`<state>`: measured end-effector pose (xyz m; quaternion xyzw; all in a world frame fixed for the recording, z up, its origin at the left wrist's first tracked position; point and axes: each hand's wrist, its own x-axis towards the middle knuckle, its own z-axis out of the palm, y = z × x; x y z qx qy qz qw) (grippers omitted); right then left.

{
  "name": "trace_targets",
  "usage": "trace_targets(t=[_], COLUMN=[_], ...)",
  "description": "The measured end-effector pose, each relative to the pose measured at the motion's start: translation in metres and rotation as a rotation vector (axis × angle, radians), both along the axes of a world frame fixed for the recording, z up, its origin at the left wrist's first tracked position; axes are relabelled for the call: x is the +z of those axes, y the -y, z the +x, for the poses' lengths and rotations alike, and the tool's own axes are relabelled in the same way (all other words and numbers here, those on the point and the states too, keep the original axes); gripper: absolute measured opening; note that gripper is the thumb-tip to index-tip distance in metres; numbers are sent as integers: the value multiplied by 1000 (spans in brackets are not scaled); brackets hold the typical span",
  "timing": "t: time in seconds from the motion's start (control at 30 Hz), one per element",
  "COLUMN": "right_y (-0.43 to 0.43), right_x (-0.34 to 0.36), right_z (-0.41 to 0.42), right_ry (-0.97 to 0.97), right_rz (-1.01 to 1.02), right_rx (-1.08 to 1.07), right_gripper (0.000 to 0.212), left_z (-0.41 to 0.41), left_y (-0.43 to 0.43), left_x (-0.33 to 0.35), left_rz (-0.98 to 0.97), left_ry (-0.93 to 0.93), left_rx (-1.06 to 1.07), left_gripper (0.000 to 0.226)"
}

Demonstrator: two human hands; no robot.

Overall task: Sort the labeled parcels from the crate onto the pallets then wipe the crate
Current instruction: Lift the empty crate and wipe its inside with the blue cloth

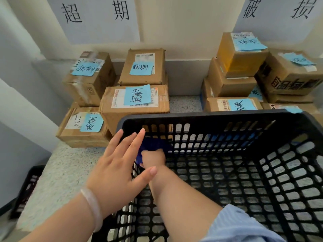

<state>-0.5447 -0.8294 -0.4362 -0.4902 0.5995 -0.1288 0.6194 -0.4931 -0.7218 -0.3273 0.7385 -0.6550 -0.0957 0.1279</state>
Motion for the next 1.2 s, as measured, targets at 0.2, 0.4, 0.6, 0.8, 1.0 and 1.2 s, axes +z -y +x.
trace_targets(t=[0.2,0.4,0.6,0.8,1.0,1.2], right_y=[27,58,81,99,82,26], right_x=[-18,-15,-13,-3,-4,-19], right_z=[-69,-163,-225,-272,-222,-108], right_ry=[-100,-121,87,55,154,-52], right_rz=[17,-46,-52,44,41,117], right_rx=[-239,-651,-1108,-1316,-990,-255], right_gripper=[34,35,38,49,50,53], left_z=[0,-1,-3,-5,-4,-2], left_y=[1,1,1,1,0,-2], left_x=[-1,1,4,7,8,8], left_rz=[-7,2,16,7,4,-29], left_ry=[-14,-19,9,-5,-24,-114], left_rx=[1,9,19,10,10,13], left_gripper=[86,80,82,83,78,72])
